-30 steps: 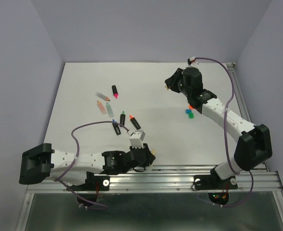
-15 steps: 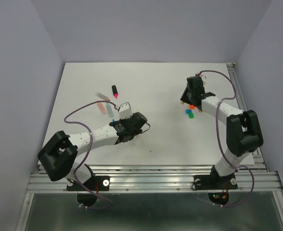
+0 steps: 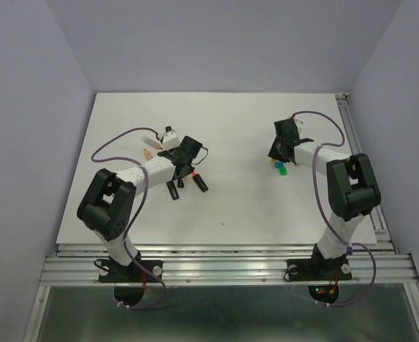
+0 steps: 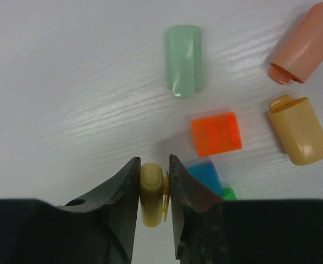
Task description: Open the pen caps
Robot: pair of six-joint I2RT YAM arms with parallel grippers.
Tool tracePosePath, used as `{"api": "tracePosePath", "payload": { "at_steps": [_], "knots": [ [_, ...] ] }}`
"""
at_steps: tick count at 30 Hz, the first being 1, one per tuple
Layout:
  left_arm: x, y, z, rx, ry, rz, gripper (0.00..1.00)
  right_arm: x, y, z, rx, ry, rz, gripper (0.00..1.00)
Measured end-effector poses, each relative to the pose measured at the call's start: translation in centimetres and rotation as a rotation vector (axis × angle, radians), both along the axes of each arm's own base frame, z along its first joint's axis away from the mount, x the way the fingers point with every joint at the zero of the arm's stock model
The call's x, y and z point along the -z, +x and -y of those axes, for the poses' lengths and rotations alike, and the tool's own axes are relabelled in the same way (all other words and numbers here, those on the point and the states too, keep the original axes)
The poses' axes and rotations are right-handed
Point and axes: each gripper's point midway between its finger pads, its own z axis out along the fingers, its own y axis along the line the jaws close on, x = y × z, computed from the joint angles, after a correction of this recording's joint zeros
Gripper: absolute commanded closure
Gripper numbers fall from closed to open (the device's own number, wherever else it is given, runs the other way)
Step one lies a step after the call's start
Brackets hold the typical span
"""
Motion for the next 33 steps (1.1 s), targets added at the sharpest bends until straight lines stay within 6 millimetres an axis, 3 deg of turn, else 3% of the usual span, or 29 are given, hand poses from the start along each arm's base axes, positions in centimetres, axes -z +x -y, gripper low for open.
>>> {"api": "tracePosePath", "payload": {
  "at_steps": [2,4,6,8,13,16,18,19,20,23,26,28,33],
  "knots": [
    [0.5,0.5,-0.4,-0.002,0.014,-0.013,0.85,0.3,-0.1,0.1,-0.001,-0.008,-0.011,0.59],
    [0.9,0.8,-0.7,-0.003,0.024,-0.025,0.78,0.4,-0.2,0.2,-0.001,-0.011,-0.015,0.5],
    [1.3,1.0,-0.8,-0.003,0.035,-0.039,0.66,0.5,-0.3,0.2,-0.004,-0.013,-0.019,0.36],
    [1.5,1.0,-0.7,0.006,0.039,-0.048,0.51,0.5,-0.4,0.2,-0.008,-0.015,-0.023,0.29],
    [1.1,1.1,-0.7,0.014,0.044,-0.049,0.41,-0.5,-0.9,0.0,-0.019,0.002,-0.018,0.23],
    [0.3,0.9,-0.7,0.023,0.038,-0.042,0.27,-3.8,-1.2,-0.2,-0.03,0.029,0.046,0.15],
    [-0.7,0.9,-0.6,0.033,0.026,-0.026,0.22,-6.2,-1.3,-0.3,-0.037,0.045,0.096,0.0],
    [-1.8,0.9,-0.5,0.04,0.007,-0.003,0.08,-7.6,-1.4,-0.3,-0.04,0.056,0.127,0.0],
    [-2.7,0.9,-0.4,0.046,-0.001,0.013,0.01,-9.3,-1.6,-0.4,-0.045,0.066,0.163,0.0],
    [-6.3,0.7,-0.3,0.061,-0.057,0.093,0.01,-12.1,-2.3,-0.3,-0.05,0.085,0.223,0.0],
    [-10.1,-0.4,-0.8,0.066,-0.12,0.191,0.01,-13.5,-3.9,0.1,-0.051,0.092,0.252,0.0],
    [-11.6,-1.7,-1.7,0.064,-0.149,0.242,0.01,-13.5,-4.9,0.4,-0.052,0.089,0.251,0.0],
    [-12.5,-5.0,-4.2,0.035,-0.182,0.308,0.01,-12.7,-7.1,1.1,-0.058,0.076,0.225,0.0]
  ]
}}
